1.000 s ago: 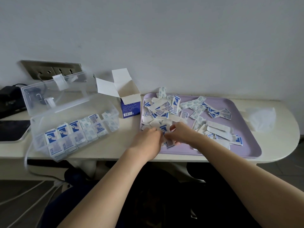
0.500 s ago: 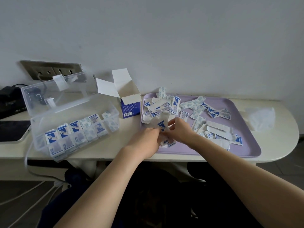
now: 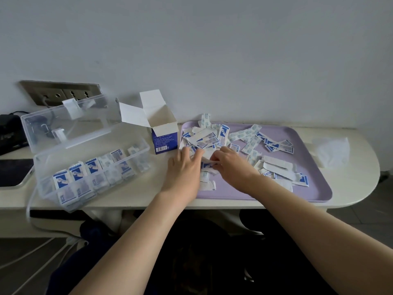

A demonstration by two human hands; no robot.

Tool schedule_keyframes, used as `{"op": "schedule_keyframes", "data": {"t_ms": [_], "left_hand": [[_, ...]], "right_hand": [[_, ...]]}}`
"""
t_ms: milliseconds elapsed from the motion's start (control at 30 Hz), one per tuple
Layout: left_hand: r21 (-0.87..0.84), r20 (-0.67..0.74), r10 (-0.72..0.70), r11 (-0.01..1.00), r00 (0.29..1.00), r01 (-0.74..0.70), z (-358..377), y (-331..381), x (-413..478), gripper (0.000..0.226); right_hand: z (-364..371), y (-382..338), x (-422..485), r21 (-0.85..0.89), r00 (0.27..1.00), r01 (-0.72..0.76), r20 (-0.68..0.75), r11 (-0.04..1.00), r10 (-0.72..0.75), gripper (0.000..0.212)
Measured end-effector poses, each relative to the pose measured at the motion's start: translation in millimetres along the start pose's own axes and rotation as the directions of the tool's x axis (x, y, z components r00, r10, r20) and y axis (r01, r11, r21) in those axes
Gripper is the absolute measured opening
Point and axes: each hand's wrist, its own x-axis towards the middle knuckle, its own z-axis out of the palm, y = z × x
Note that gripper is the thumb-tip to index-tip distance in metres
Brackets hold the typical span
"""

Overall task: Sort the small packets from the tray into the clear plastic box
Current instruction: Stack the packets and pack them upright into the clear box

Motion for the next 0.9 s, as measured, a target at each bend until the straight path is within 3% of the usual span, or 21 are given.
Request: {"op": "schedule_keyframes", "data": {"t_ms": [100, 267, 433, 533, 700, 800, 900], "left_hand": [[0.104, 0.118, -0.025, 0.995, 0.993, 0.013, 7, -1, 1, 0.041], [0.071, 0.068, -0.035, 0.997, 0.997, 0.030, 9, -4, 3, 0.034], [0.082, 0.053, -0.034, 0.996, 0.998, 0.030, 8, -3, 4, 0.029], [0.066, 0.083, -0.043, 0.997, 0.996, 0.038, 9, 0, 2, 0.024], [0.073, 0.179, -0.090, 0.994, 0.980, 0.078, 9, 7, -3, 0.030], [0.073, 0.223, -0.119, 0.992, 0.968, 0.105, 10, 8, -4, 0.033], [0.022, 0.198, -0.106, 0.994, 0.975, 0.104, 10, 8, -2, 0.027]], "right_hand": [[5, 1, 0, -0.041, 1.000, -0.003, 0.027, 0.999, 0.004, 0.021], [5, 2, 1, -0.116, 0.999, 0.009, 0.032, 0.993, -0.005, 0.021], [-7, 3, 3, -0.022, 0.996, 0.015, -0.083, 1.000, -0.016, 0.015], [-10, 12, 3, 0.029, 1.000, -0.009, -0.006, 1.000, 0.009, 0.018], [-4, 21, -2, 0.015, 0.977, -0.076, 0.202, 0.997, 0.071, 0.048], [-4, 22, -1, 0.058, 0.978, -0.096, 0.194, 0.994, 0.083, 0.049], [-3, 20, 1, 0.128, 0.989, -0.083, 0.131, 0.988, 0.066, 0.035]]}}
